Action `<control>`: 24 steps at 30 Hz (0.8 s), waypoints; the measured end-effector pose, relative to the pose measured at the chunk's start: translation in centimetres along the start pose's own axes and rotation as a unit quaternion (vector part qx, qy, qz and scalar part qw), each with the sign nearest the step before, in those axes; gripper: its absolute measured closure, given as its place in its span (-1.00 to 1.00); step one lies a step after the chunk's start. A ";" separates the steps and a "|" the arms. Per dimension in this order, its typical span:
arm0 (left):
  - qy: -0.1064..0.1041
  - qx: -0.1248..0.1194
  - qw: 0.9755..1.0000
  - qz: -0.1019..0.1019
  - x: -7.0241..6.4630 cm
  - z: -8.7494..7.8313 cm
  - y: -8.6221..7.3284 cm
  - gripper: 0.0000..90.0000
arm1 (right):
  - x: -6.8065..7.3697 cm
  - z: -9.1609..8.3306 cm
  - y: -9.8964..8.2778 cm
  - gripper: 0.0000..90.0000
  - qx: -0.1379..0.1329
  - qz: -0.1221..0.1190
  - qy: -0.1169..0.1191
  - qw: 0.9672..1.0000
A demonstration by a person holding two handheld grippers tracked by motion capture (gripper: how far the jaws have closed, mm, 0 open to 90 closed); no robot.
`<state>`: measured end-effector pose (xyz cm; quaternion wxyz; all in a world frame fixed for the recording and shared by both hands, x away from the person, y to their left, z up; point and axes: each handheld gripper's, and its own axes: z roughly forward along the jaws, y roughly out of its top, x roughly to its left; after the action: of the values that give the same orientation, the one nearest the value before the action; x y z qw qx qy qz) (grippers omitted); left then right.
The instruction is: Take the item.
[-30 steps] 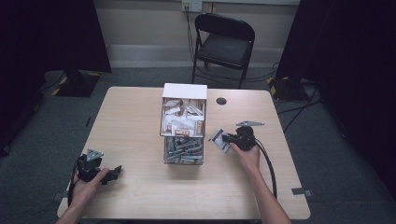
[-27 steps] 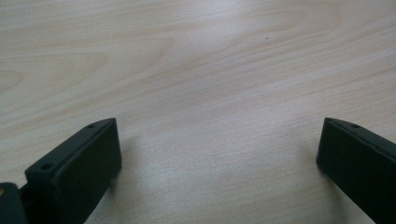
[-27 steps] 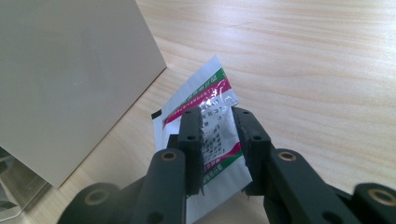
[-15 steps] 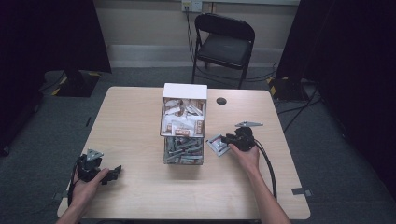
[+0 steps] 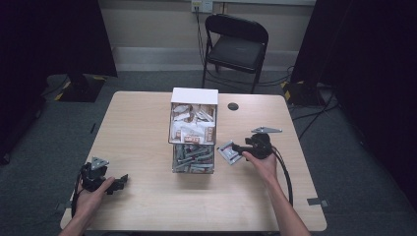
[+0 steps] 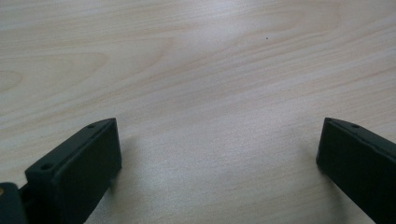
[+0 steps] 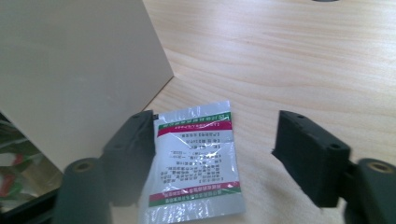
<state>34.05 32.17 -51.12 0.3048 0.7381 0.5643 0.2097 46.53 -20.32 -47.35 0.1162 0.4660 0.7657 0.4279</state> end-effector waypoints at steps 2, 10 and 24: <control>0.000 0.000 1.000 0.000 0.0 0.0 0.0 -1.00 | 0.1 -0.6 0.2 -0.50 -0.003 -0.002 -0.002 1.000; 0.000 -0.001 1.000 -0.001 0.0 0.0 0.0 -1.00 | 0.2 -2.9 0.5 -0.67 -0.011 -0.003 -0.017 1.000; 0.000 -0.001 1.000 0.000 0.0 0.0 0.0 -1.00 | 0.0 -7.6 -0.8 -0.67 -0.007 0.006 -0.036 0.999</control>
<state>34.05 32.16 -51.14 0.3054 0.7375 0.5645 0.2102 41.60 -24.62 -43.36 0.1446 0.4850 0.7553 0.4165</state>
